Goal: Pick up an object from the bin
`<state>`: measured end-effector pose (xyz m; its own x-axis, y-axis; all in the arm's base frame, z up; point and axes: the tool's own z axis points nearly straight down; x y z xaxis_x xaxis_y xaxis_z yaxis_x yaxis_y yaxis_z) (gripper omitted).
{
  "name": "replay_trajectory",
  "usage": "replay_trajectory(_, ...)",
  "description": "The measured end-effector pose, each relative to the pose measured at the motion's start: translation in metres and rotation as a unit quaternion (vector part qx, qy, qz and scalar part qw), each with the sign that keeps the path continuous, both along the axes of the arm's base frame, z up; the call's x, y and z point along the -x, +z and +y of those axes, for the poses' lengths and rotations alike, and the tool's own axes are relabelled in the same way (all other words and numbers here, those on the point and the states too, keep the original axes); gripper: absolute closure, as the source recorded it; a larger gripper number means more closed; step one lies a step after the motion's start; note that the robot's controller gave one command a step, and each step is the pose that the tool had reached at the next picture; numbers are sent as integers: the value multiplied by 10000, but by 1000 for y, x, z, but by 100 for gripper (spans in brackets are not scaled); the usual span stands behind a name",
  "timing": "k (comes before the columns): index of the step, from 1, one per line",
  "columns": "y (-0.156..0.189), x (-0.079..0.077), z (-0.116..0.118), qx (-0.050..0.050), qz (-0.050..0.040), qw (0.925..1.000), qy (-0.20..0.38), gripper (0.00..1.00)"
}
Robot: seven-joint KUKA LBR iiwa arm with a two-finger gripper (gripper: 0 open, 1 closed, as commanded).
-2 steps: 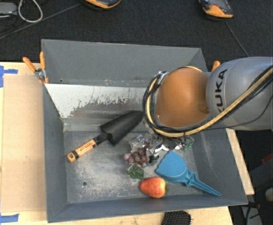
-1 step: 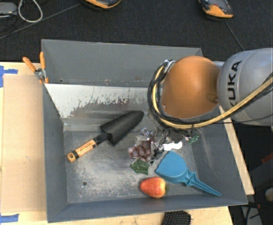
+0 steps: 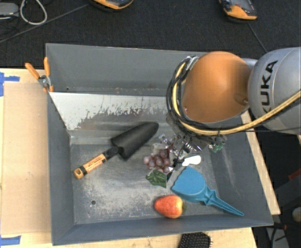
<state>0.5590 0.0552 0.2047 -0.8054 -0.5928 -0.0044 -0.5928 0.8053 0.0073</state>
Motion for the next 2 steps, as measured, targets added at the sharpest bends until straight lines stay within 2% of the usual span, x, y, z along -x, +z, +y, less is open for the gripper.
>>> replay_trajectory(2,38,0,1,-7,-4,10000,-16,100)
